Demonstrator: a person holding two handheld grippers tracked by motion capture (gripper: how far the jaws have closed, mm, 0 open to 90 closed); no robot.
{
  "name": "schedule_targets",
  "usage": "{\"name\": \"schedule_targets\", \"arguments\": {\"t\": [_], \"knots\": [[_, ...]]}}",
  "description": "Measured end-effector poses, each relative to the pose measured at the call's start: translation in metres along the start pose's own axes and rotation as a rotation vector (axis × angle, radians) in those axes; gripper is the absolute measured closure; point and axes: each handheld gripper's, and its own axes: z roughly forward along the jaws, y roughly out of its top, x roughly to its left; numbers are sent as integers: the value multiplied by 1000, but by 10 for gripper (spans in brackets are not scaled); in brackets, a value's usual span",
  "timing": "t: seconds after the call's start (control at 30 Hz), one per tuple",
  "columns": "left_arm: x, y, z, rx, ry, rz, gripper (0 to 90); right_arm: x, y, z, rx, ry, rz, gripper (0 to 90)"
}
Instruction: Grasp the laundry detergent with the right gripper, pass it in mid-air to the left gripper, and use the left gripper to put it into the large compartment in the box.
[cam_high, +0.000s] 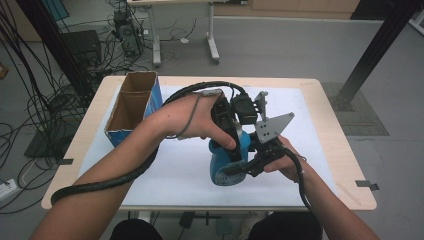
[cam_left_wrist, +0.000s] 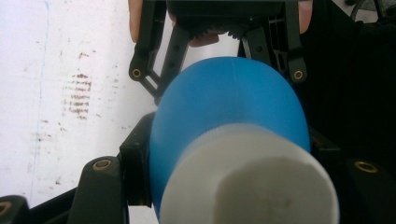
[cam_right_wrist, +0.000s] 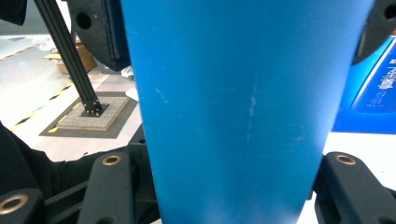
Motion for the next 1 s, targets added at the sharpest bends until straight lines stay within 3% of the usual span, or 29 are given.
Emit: {"name": "schedule_targets", "arguments": {"t": [1.0], "knots": [[-1,1,-2,-4,7,-5,374,1,1,-1,-6,-3,-4,439]]}}
